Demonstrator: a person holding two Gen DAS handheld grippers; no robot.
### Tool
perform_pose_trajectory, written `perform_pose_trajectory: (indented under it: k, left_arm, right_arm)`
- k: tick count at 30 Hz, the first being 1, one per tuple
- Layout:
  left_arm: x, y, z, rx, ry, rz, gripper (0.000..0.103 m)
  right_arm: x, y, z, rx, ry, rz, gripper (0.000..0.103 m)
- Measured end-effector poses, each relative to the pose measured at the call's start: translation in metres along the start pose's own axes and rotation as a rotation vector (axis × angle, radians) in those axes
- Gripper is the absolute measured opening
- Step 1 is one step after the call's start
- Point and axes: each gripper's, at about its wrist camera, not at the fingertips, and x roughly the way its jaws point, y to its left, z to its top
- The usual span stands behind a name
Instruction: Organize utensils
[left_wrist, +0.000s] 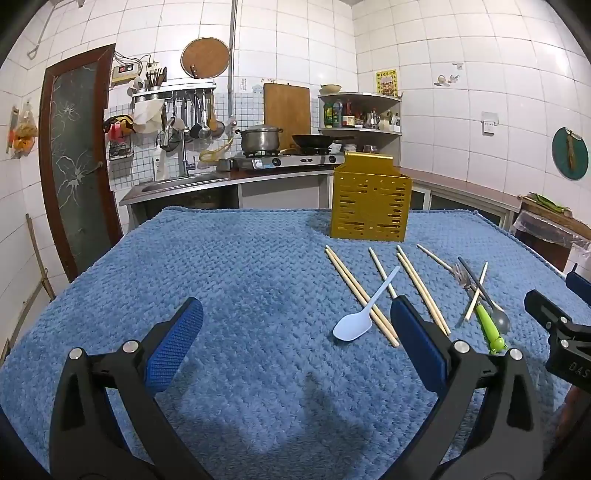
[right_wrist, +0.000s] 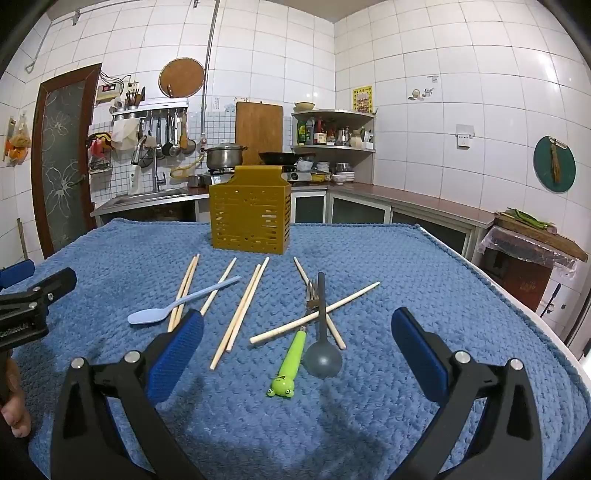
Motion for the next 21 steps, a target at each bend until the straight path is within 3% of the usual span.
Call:
perform_pose_trajectory:
  k: [21]
  left_arm:
    - [-0.0041, -0.0042, 0.0020, -0.001, -0.004, -0.004, 0.098]
  right_arm:
    - [0.0007, -0.0011, 0.0005, 0.000, -0.003, -0.001, 0.099]
